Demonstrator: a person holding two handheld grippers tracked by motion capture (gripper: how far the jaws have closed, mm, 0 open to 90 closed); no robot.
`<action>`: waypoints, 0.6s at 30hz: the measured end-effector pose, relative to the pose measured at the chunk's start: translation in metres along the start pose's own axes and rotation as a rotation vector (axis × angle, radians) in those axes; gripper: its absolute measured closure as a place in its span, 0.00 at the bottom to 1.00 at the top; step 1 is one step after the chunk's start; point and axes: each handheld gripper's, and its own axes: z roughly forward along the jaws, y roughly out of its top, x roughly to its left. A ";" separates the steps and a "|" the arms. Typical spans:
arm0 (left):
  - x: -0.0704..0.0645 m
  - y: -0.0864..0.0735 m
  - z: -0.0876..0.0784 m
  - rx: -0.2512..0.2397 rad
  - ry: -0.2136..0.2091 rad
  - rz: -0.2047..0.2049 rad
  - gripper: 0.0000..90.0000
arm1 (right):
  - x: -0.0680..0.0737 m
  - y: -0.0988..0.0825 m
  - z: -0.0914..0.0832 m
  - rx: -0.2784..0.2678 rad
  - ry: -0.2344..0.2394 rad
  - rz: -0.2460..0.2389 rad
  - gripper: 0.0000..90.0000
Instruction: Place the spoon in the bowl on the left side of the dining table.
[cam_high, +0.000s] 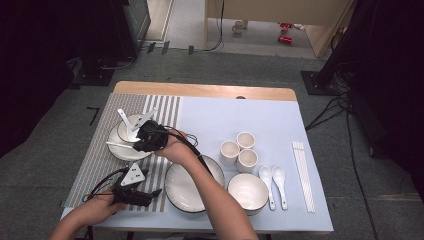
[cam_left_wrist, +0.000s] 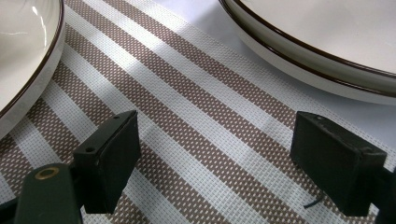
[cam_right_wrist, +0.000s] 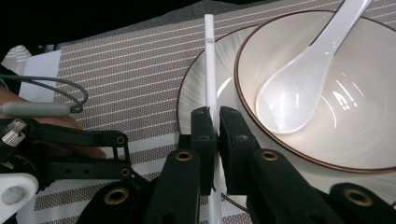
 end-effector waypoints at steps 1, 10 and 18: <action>0.000 0.000 0.000 0.000 0.000 0.000 0.18 | 0.000 0.000 0.001 0.001 0.001 -0.002 0.95; 0.000 0.000 0.000 -0.001 0.000 0.000 0.18 | 0.003 0.000 0.013 0.003 0.013 -0.010 0.95; 0.000 0.000 0.000 -0.002 0.000 0.001 0.18 | 0.005 0.001 0.025 0.003 0.021 -0.021 0.95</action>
